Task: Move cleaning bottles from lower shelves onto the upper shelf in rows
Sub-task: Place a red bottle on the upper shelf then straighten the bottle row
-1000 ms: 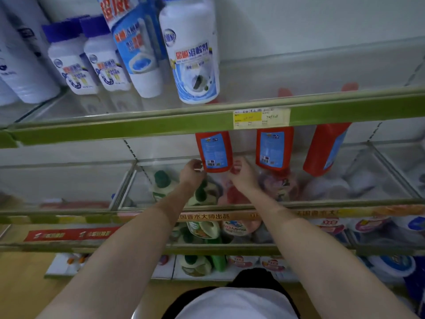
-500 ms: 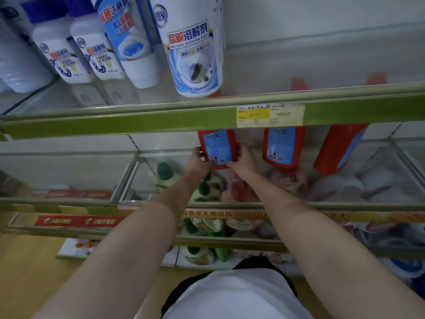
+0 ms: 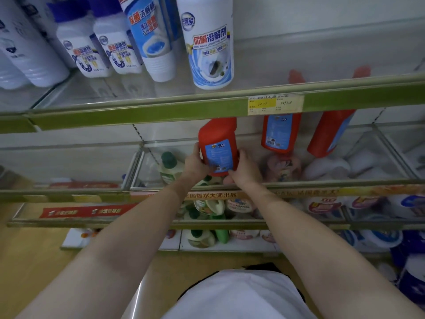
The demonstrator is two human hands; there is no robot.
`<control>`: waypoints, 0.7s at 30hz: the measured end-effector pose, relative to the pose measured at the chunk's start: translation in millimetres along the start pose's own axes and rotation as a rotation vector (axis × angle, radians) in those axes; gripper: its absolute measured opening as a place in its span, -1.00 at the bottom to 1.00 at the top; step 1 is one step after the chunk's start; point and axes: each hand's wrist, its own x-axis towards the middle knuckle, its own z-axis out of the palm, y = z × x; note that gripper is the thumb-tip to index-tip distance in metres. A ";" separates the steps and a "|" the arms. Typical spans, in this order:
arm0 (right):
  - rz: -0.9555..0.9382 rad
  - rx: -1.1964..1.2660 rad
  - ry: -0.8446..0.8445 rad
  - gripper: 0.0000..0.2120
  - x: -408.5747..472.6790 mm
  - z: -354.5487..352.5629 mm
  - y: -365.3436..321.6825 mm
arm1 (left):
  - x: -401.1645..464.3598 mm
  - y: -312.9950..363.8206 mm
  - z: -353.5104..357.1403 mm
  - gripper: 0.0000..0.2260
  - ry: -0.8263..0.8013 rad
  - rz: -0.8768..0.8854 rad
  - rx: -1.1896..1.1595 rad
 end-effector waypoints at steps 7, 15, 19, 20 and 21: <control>0.071 0.089 -0.021 -0.22 -25.2 -3.8 -10.5 | -5.8 27.4 -38.5 -0.28 -0.107 0.059 -0.226; 0.096 0.020 -0.083 -0.43 -30.8 -12.2 -20.0 | -13.1 43.6 -51.3 -0.39 -0.131 0.055 -0.111; 0.096 0.008 -0.051 -0.45 -34.1 -11.3 -23.1 | -21.4 45.2 -50.6 -0.38 -0.098 0.081 -0.073; 0.102 0.012 -0.040 -0.48 -35.8 -10.3 -23.1 | -24.7 46.0 -48.8 -0.37 -0.088 0.097 -0.055; 0.108 0.013 -0.029 -0.51 -35.7 -8.3 -21.0 | -28.1 47.0 -46.6 -0.36 -0.072 0.113 -0.036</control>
